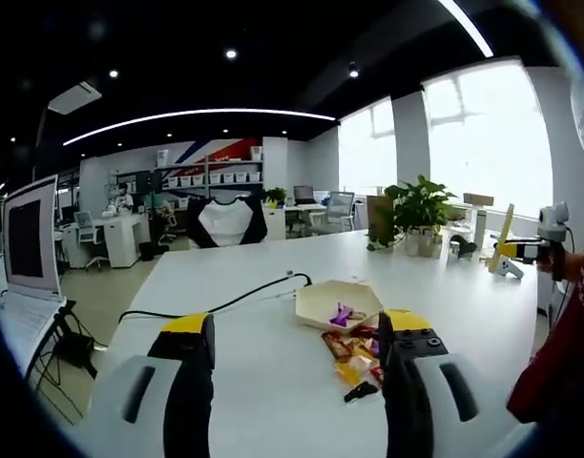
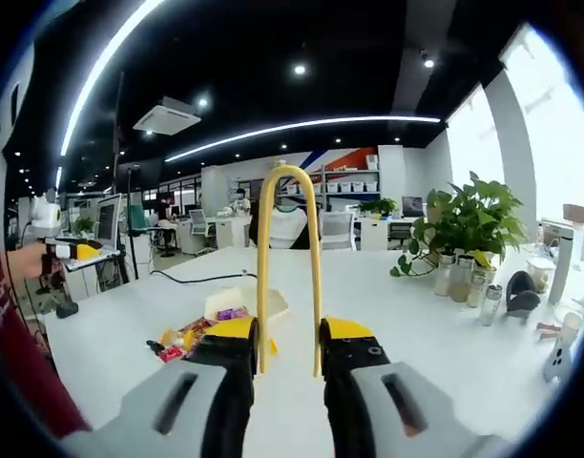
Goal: Place the target food into the container with the food tongs after gripping and lifting it, then release it inside without dropping or visibly crushing the food.
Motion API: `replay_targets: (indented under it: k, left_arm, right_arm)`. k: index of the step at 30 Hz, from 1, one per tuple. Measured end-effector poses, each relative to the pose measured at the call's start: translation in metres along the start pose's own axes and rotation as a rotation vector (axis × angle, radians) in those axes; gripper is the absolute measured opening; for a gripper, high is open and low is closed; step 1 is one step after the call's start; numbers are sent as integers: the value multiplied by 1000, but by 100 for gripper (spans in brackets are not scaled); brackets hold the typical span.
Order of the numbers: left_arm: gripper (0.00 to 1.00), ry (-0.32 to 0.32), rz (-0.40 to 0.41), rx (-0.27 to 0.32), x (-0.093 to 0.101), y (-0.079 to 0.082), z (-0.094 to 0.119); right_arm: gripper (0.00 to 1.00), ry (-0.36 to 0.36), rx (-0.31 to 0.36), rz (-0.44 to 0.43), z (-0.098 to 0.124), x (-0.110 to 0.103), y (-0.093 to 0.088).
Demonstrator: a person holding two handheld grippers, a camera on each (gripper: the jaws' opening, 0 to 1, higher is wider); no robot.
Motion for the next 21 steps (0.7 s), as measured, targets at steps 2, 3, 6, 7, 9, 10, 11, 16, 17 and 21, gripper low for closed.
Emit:
replay_targets:
  k: [2,3,6,7,9,10,11,16,17,21]
  left_arm:
    - [74,3,8,-3,0,-1,2]
    - [74,1,12,-6,0,-2,3]
    - [74,-5,3,-20,2,-6,6]
    - [74,-3,0,-21,2,-7,7]
    - [74,2,6,-21,1,-8,8]
    - [74,2,9,-22,1,-8,8]
    - [74,2,11,-22,1,-8,8]
    - [74,3,7,-31,2,-12,8]
    - [74,3,9,-31,3,-12,8]
    - [73,3,19,-37,2,-15,10]
  right_arm:
    - [23,5,3,4,-3,-1,1]
    - [23,6,11,-2,-6,-1,2]
    - [23,3,15,-22,-10,-3,0]
    - [23,7,17,-31,-11,-4,-1]
    - [23,5,19,-34,-13,-6,-1]
    - [23,8,19,-38,-13,-6,-1]
    - [23,10,18,-42,-14,-7,-2]
    - [23,20,-1,-59,-21,-11,-6]
    - [23,22,-1,-63,-22,-12,-6]
    - [23,-2,-1,-97,-30,-14,-10]
Point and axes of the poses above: the point that each gripper's makers call its tool centre point, and the gripper's own axes: z roughly backward along the fingers, x roughly to its right, y roughly out of its top, the point moved 6 cm from there along z, roughly backward along the fingers, and after that the axes turned 8 degrees about y, right-handed, at the moved point
